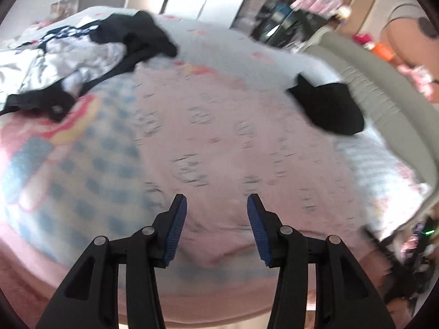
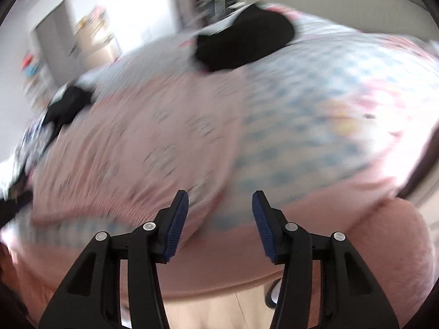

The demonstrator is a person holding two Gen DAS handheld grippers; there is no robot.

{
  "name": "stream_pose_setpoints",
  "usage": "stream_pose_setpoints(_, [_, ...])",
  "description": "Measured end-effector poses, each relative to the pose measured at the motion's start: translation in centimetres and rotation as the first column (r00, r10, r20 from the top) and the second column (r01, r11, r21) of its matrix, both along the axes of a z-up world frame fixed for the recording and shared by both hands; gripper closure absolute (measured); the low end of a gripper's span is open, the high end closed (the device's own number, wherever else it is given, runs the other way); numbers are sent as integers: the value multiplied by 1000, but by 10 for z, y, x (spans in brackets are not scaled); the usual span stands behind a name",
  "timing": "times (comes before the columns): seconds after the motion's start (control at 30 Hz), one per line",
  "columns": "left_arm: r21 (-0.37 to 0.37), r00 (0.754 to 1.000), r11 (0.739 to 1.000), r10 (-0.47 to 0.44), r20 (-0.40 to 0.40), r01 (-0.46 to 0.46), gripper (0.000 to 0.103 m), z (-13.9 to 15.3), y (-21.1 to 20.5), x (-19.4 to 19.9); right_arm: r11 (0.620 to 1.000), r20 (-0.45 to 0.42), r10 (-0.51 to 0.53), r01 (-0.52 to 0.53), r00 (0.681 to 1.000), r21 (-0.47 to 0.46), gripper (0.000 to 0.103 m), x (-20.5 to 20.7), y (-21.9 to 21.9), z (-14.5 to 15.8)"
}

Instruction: Fold clothes

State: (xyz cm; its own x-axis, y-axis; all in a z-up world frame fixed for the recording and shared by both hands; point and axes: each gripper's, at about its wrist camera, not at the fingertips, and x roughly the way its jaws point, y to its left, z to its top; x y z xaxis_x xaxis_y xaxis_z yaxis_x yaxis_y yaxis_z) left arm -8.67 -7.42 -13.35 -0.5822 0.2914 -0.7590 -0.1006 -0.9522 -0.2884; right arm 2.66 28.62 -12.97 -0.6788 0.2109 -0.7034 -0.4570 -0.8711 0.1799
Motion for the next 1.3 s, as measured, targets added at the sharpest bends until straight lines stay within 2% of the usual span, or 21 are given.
stream_pose_setpoints(0.1, [-106,996,994,32,79,-23,54,-18,0,-2,998,29,-17,19,999,-56,53,-7,14,-6])
stream_pose_setpoints(0.23, [-91,995,996,32,95,-23,53,-24,-11,4,996,78,24,-18,997,-85,53,-9,12,-18])
stream_pose_setpoints(0.3, [-77,997,997,38,72,-32,53,-17,-15,7,997,66,23,-18,998,-73,53,-7,9,-16])
stream_pose_setpoints(0.37, [-64,999,997,40,26,-38,54,-6,-11,11,997,8,18,-18,1000,-75,53,-5,9,-9])
stream_pose_setpoints(0.43, [-64,1000,998,11,-10,-11,55,4,1,12,996,-14,48,-49,999,-72,52,-13,5,-5])
stream_pose_setpoints(0.57, [-120,995,989,-93,-40,88,55,12,44,4,990,163,129,-137,978,42,53,-48,-13,-25])
stream_pose_setpoints(0.63, [-166,995,981,-99,15,100,55,0,53,-5,989,215,125,-139,969,54,54,-51,-12,-35])
stream_pose_setpoints(0.7, [-215,993,971,-89,79,104,55,-15,59,-12,989,219,114,-132,969,70,53,-42,-9,-36])
stream_pose_setpoints(0.73, [-213,991,971,-87,99,107,54,-21,57,-13,988,226,110,-131,968,82,49,-36,-9,-36])
stream_pose_setpoints(0.77, [-192,990,975,-91,103,110,54,-23,49,-10,987,232,105,-130,967,94,43,-31,-8,-36])
stream_pose_setpoints(0.83, [-186,989,975,-107,104,126,56,-20,38,-4,988,237,102,-127,966,90,43,-24,-5,-35])
stream_pose_setpoints(0.9, [-219,988,967,-113,101,133,56,-13,29,1,989,230,104,-124,968,78,43,-21,-3,-30])
stream_pose_setpoints(0.93, [-236,992,966,-89,92,108,55,-8,22,4,990,227,100,-119,969,76,43,-19,-3,-28])
stream_pose_setpoints(1.0, [-208,997,977,-29,69,43,55,2,1,8,994,178,91,-99,980,36,44,-14,2,-22])
stream_pose_setpoints(1.07, [-98,998,995,7,60,-1,54,8,-18,6,997,112,82,-81,990,-10,44,-9,7,-14])
stream_pose_setpoints(1.17, [-16,998,999,39,56,-38,54,9,-28,-2,994,47,101,-100,994,-40,44,-11,8,-7])
stream_pose_setpoints(1.23, [44,994,997,62,94,-66,54,2,-29,-12,987,32,136,-132,990,-95,44,-11,4,-7])
stream_pose_setpoints(1.3, [11,981,994,108,161,-111,55,-12,-30,-19,980,56,167,-159,984,-122,44,-15,1,-14])
